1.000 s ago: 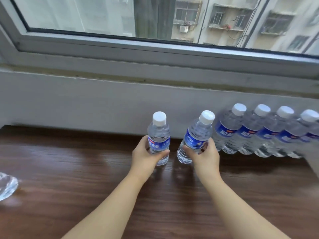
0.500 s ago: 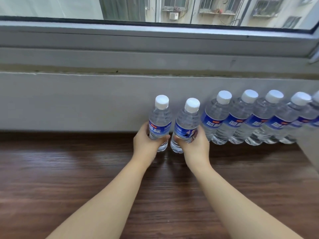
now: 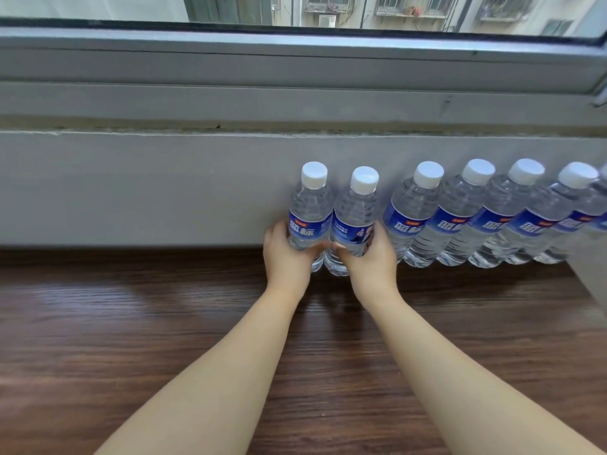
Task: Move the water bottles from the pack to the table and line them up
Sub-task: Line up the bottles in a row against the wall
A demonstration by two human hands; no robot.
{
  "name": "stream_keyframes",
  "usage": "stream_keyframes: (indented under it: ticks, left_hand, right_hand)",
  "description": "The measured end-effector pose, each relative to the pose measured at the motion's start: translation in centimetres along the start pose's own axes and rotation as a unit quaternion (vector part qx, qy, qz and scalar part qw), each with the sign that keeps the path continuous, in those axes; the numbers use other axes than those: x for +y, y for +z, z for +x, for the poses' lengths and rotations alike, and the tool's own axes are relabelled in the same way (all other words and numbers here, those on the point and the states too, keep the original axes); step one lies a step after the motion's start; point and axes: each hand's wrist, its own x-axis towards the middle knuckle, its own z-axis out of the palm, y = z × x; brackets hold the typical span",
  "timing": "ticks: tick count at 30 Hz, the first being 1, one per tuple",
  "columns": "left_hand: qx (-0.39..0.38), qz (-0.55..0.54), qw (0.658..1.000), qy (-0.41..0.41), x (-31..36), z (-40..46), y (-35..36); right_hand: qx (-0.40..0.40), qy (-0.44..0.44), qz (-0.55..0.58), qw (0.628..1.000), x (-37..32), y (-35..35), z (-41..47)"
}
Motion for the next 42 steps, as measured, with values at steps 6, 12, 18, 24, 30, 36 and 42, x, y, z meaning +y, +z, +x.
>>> stream_keyframes:
  ticks: [6,12,18,24,30,36,42]
  left_hand:
    - [-0.004,0.016,1.0,0.007,-0.3,0.2,0.2]
    - [-0.061,0.066,0.996,0.007,-1.6,0.2,-0.8]
    - [-0.062,0.041,0.997,-0.008,-2.7,0.2,-1.0]
    - [-0.049,0.031,0.998,-0.006,-2.5,0.2,-0.7]
    - [-0.037,0.043,0.998,-0.019,-2.5,0.2,-0.1]
    - [-0.051,0.028,0.998,-0.015,-2.4,0.0,-0.1]
    - [-0.026,0.056,0.998,-0.006,-2.7,0.0,0.1]
  right_hand:
    - [0.031,0.029,0.011,0.999,0.6,0.1,-0.8]
    - [0.078,0.068,-0.077,0.992,2.5,1.0,-1.3]
    - [0.095,0.056,-0.092,0.99,3.3,1.4,-1.0]
    - [0.089,0.046,-0.093,0.991,3.7,1.7,-0.3]
    - [0.043,-0.006,-0.114,0.993,3.2,1.2,-0.1]
    - [0.078,0.01,-0.118,0.99,2.6,1.7,-0.4]
    - [0.078,0.003,-0.156,0.985,2.8,1.7,-0.1]
